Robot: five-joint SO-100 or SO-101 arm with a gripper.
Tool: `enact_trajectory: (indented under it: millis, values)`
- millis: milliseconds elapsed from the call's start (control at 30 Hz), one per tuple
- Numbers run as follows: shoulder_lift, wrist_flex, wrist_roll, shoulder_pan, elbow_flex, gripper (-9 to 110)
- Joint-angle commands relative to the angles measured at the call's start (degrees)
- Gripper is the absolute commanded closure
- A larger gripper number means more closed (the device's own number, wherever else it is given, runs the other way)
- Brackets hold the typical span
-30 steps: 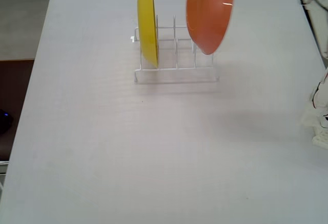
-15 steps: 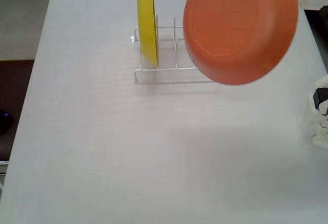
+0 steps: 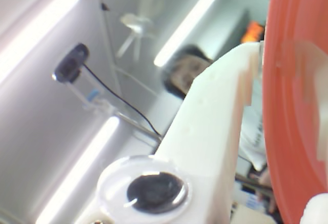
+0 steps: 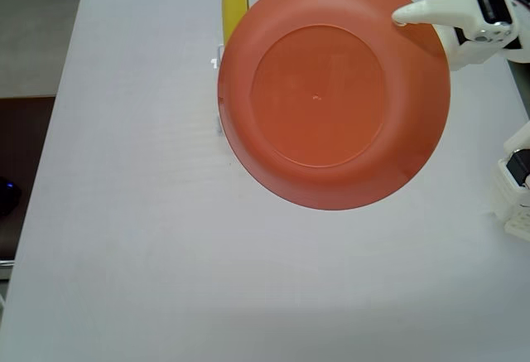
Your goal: Would you please take all the plates for me?
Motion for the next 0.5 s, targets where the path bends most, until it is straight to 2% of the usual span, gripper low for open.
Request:
enact_trajectory:
  millis: [0, 467]
  values:
    - [-1.1, -7.5, 1.2, 0.1, -1.1, 102]
    - [-4.7, -11.2, 7.2, 2.6, -2.7, 102]
